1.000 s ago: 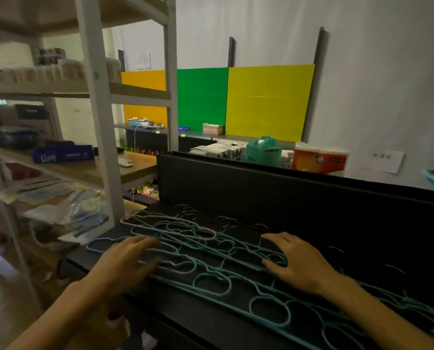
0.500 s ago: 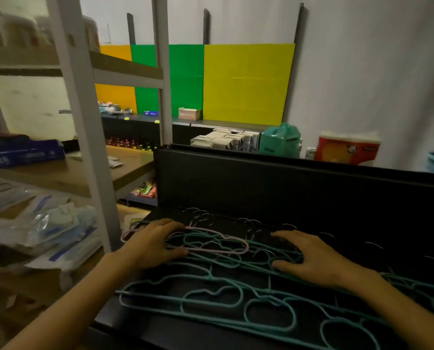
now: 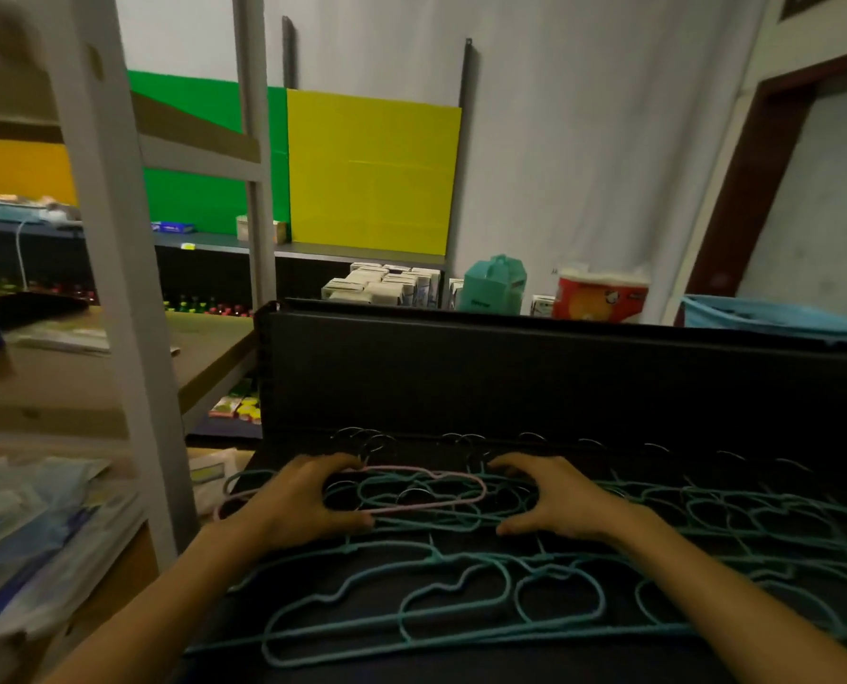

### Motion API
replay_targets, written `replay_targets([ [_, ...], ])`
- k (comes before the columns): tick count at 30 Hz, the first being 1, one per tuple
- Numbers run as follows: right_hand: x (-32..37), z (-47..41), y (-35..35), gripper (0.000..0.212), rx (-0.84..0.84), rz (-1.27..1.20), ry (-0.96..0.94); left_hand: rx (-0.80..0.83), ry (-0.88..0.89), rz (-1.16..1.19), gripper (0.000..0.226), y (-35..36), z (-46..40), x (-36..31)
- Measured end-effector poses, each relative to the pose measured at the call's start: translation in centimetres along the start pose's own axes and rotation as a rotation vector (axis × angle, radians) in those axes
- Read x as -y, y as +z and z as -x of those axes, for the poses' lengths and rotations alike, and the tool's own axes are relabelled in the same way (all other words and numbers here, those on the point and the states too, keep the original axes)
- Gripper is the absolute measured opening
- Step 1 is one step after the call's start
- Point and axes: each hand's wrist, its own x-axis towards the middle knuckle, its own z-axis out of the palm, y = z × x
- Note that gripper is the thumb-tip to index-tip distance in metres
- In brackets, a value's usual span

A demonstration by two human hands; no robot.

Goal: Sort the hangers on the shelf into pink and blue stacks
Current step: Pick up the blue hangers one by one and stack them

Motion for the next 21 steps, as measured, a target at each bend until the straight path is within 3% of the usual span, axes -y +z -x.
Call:
replay_targets([
  [9,2.1,3.6,0.4,0.082,-0.195,-0.007,0.018,-0.100,0.168,0.079,0.089,-0.1,-0.2,1.5],
  [12,2.2,5.0,0.4,0.082,-0.257,-0.016,0.035,-0.147,0.232,0.125,0.077,-0.1,-0.5,1.4],
  [21,-1.2,10.5,-0.6,0.082,-0.354,0.108,0.151,-0.181,0.335,0.046,0.073,1.7,-1.7,-2.7],
])
